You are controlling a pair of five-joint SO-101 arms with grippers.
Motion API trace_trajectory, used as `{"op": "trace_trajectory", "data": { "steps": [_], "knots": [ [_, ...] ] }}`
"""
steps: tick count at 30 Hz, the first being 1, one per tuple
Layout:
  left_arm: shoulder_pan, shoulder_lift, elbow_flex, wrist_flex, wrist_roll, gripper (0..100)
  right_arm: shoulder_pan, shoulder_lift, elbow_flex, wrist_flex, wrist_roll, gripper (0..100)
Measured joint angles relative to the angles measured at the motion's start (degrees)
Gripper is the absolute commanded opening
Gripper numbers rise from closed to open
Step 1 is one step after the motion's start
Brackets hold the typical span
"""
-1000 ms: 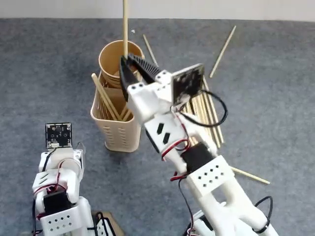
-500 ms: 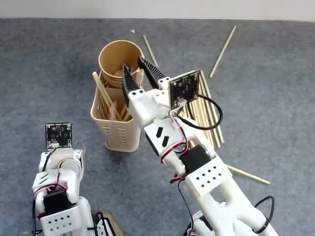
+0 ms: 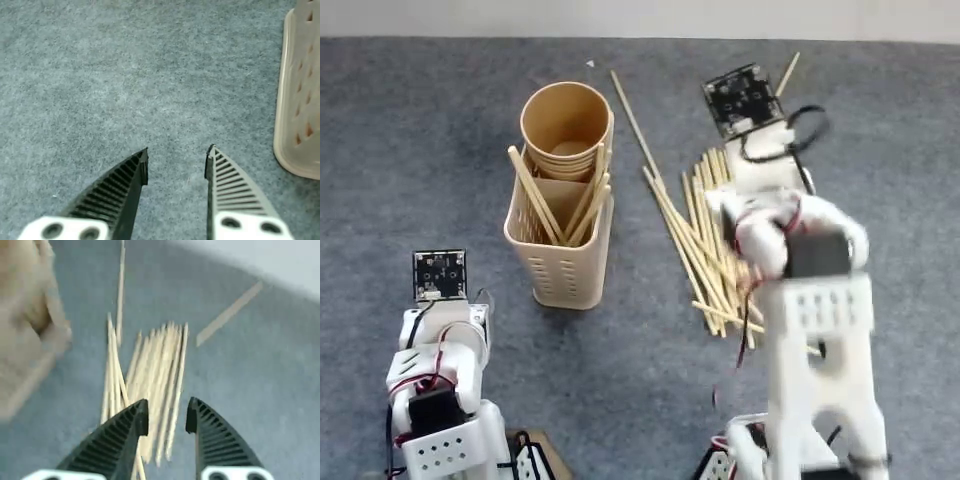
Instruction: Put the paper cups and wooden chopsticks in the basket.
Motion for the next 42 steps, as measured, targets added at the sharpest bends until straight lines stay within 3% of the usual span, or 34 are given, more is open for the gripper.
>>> {"op": "trace_trajectory", "data": {
  "steps": [3, 13, 42],
  "knots": [
    [0.0, 0.0, 0.0, 0.0, 0.0, 21, 2.7, 8.4, 1.9, -1.1, 5.9, 13.4],
    [0.0, 0.0, 0.0, 0.0, 0.0, 21, 6.1, 28.4, 12.8, -24.0, 7.1, 13.4],
    [0.0, 0.0, 0.0, 0.0, 0.0, 21, 10.8, 41.2, 14.2, -32.9, 8.4, 13.4]
  ]
}}
